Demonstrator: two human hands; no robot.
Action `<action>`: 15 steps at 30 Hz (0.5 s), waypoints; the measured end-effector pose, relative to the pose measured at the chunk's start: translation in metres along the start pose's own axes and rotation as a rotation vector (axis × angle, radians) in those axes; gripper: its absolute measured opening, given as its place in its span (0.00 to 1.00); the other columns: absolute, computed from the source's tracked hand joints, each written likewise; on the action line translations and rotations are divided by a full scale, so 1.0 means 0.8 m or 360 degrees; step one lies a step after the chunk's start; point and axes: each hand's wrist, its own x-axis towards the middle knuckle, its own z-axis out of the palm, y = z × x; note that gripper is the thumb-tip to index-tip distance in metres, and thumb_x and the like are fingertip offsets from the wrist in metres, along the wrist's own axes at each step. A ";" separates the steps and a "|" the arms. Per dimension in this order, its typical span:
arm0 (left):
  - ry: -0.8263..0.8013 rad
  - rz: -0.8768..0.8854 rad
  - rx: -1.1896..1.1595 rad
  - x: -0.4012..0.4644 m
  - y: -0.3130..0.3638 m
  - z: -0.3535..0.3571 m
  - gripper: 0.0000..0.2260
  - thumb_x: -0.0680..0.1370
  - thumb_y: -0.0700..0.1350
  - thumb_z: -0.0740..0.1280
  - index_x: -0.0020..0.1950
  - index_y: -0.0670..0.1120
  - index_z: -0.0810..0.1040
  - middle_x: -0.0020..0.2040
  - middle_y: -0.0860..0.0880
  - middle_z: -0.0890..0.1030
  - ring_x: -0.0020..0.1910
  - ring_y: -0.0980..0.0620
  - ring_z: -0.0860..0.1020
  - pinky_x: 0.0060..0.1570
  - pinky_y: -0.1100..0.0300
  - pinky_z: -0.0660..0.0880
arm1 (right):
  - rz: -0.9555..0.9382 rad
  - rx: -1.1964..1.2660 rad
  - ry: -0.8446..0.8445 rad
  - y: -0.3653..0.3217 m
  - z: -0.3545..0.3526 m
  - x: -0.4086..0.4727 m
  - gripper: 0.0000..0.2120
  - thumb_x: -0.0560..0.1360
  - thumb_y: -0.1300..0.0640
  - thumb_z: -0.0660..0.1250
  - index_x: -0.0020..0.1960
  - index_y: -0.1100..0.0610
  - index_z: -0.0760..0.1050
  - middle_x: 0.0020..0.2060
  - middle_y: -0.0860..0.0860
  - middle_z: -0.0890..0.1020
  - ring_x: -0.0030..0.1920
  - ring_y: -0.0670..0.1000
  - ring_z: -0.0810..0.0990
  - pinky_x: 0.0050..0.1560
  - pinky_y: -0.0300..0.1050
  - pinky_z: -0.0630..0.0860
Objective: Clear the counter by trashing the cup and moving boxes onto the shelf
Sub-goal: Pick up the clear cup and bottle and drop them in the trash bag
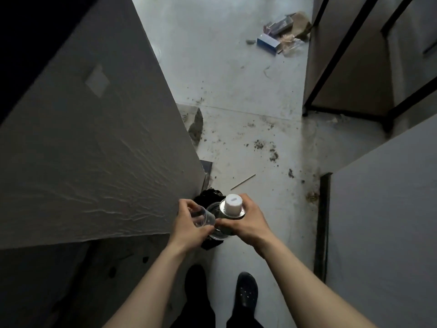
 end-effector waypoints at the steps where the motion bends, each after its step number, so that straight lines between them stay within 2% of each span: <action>1: -0.0018 -0.0024 0.0014 0.008 -0.013 0.009 0.25 0.66 0.32 0.77 0.49 0.50 0.65 0.51 0.51 0.74 0.47 0.54 0.82 0.41 0.61 0.81 | 0.0009 -0.0014 0.0005 0.012 0.002 0.011 0.24 0.59 0.58 0.82 0.51 0.52 0.76 0.45 0.53 0.85 0.48 0.56 0.85 0.51 0.59 0.83; 5: -0.0027 -0.0126 0.0082 0.043 -0.070 0.040 0.25 0.66 0.36 0.78 0.47 0.53 0.65 0.51 0.50 0.76 0.46 0.59 0.82 0.39 0.65 0.78 | 0.0060 -0.0060 0.0068 0.062 0.021 0.057 0.23 0.60 0.58 0.81 0.51 0.51 0.76 0.45 0.51 0.85 0.48 0.56 0.84 0.50 0.56 0.83; 7: -0.0004 -0.0176 0.0163 0.063 -0.098 0.052 0.25 0.65 0.39 0.79 0.48 0.53 0.65 0.51 0.50 0.77 0.45 0.60 0.81 0.41 0.64 0.78 | 0.0111 -0.0078 0.0128 0.088 0.034 0.080 0.24 0.60 0.55 0.81 0.51 0.50 0.75 0.45 0.49 0.84 0.48 0.54 0.84 0.50 0.54 0.82; 12: 0.0072 -0.0325 0.0467 0.105 -0.153 0.068 0.26 0.63 0.46 0.80 0.52 0.48 0.68 0.52 0.48 0.78 0.49 0.48 0.82 0.52 0.48 0.79 | 0.0254 -0.0115 0.0269 0.150 0.075 0.128 0.25 0.59 0.52 0.81 0.52 0.49 0.75 0.47 0.50 0.84 0.49 0.54 0.82 0.51 0.52 0.80; 15: 0.0116 -0.0404 0.0614 0.121 -0.167 0.071 0.25 0.64 0.50 0.80 0.52 0.49 0.68 0.54 0.48 0.79 0.52 0.47 0.80 0.54 0.50 0.77 | 0.0375 -0.0097 0.0298 0.173 0.095 0.147 0.27 0.58 0.49 0.82 0.53 0.49 0.74 0.48 0.50 0.83 0.50 0.54 0.82 0.52 0.51 0.80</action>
